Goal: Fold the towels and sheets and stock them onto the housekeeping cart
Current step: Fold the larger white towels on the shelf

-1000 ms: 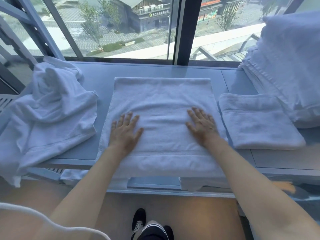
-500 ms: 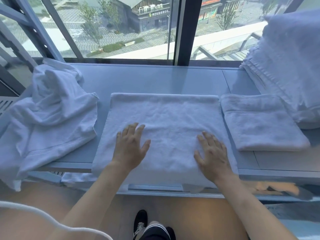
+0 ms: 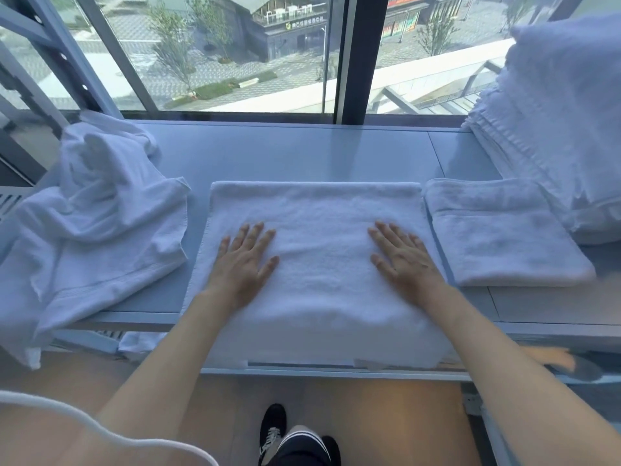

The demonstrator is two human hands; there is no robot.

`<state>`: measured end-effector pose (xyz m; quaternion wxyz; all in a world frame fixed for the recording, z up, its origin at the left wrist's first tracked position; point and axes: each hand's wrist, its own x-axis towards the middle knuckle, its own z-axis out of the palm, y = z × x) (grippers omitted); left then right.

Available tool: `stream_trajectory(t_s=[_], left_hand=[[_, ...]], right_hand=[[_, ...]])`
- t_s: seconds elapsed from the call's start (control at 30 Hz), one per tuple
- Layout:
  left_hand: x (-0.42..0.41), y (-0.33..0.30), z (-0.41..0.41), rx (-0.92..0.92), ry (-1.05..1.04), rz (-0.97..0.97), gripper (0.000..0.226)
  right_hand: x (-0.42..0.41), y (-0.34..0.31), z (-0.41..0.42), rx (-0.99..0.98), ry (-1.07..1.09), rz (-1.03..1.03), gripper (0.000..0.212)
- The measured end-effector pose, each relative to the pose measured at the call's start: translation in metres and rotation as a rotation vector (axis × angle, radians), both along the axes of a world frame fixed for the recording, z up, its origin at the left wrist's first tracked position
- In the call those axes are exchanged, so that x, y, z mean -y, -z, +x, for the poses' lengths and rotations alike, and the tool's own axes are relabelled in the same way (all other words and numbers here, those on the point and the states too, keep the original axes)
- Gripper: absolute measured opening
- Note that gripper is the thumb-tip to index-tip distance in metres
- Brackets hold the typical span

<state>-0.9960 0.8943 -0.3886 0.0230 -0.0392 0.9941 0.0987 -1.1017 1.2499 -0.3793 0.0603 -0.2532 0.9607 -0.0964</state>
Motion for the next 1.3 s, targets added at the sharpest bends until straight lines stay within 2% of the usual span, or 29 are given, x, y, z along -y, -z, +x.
stream_trajectory(t_s=[0.2,0.37,0.5,0.67,0.87,1.07,1.2,1.3], left_hand=[[-0.011,0.002,0.058,-0.015,0.017,0.036,0.071],[-0.024,0.013,0.113,-0.073,0.051,-0.008,0.068],[-0.026,0.012,0.111,-0.068,0.038,-0.042,0.069],[-0.022,0.007,0.109,-0.081,0.065,-0.009,0.071],[-0.005,0.019,0.135,-0.168,0.132,-0.044,0.085],[-0.007,0.016,0.13,-0.203,0.129,-0.1,0.09],[-0.014,0.012,0.139,-0.343,0.148,-0.097,0.066],[-0.019,0.004,0.146,-0.416,0.146,-0.103,0.06]], right_hand=[[-0.016,-0.002,0.061,0.05,-0.029,-0.018,0.063],[-0.037,0.011,0.117,0.006,-0.034,-0.003,0.063],[-0.035,0.01,0.112,-0.009,-0.044,0.003,0.064],[-0.036,0.001,0.103,0.0,-0.113,0.042,0.077],[-0.058,0.011,0.111,-0.12,-0.227,0.088,0.107],[-0.059,0.015,0.109,-0.194,-0.258,0.107,0.1],[-0.059,0.013,0.126,-0.258,-0.219,0.01,0.089],[-0.057,0.004,0.142,-0.325,-0.171,-0.09,0.079]])
